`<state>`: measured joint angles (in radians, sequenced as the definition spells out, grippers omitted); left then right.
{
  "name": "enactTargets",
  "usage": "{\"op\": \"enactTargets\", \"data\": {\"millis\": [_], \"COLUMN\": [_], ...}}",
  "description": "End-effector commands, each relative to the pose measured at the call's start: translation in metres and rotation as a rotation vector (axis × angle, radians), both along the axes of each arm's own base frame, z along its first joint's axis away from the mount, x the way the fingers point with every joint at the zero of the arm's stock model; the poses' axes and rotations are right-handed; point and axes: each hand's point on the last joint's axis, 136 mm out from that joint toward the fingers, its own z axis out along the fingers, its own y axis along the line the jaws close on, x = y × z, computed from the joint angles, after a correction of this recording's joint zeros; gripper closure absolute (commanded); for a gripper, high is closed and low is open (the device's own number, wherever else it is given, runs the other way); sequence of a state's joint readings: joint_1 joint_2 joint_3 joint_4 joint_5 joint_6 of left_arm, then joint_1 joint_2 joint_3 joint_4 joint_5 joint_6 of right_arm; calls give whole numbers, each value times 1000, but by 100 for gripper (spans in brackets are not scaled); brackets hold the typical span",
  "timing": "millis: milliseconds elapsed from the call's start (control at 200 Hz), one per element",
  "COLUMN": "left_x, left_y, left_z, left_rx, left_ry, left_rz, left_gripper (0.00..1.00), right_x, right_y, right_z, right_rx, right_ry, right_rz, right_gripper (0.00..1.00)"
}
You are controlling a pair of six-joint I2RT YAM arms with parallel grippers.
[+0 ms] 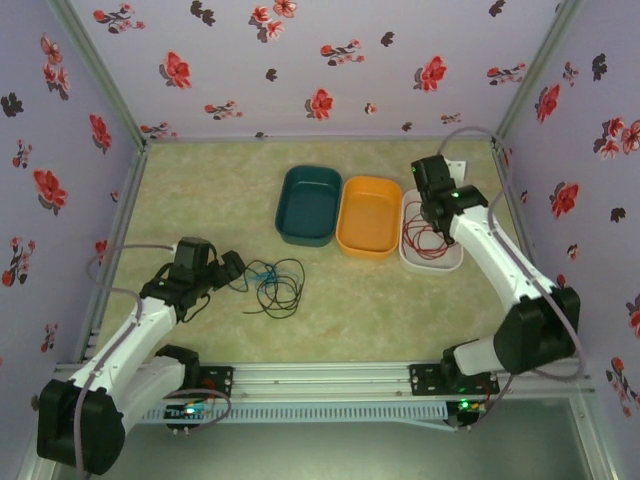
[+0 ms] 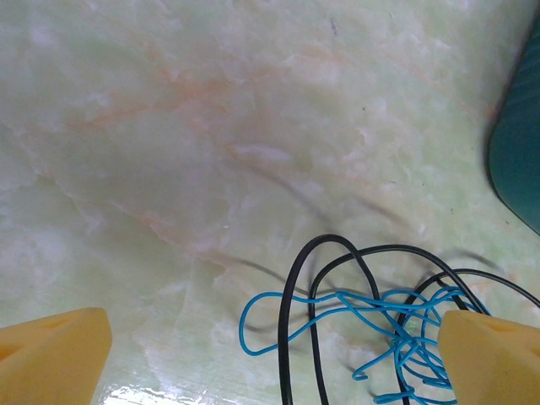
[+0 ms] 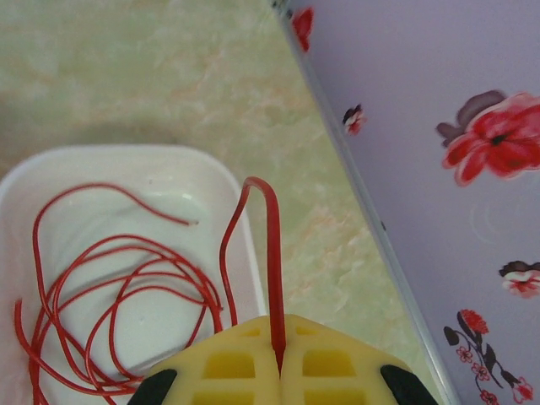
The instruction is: Untangle the cables
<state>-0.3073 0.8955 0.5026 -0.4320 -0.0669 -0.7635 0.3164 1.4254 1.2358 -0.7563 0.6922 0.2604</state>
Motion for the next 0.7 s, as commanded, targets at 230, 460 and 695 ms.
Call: {"op": "enactTargets", "data": {"millis": [230, 460, 695], "left_x": [-1, 0, -1], "left_y": [-1, -1, -1], "left_z": [7, 4, 2], "left_rx": [4, 5, 6], "left_ry": [-1, 4, 8], "left_rz": [-24, -24, -24], "left_gripper": [0, 0, 0], "right_x": [24, 41, 53], "right_y": [5, 4, 6], "right_z": [-52, -78, -103], "right_rx": [-47, -115, -146], "right_ry": [156, 245, 315], "right_rz": [43, 44, 26], "right_gripper": [98, 95, 85]}}
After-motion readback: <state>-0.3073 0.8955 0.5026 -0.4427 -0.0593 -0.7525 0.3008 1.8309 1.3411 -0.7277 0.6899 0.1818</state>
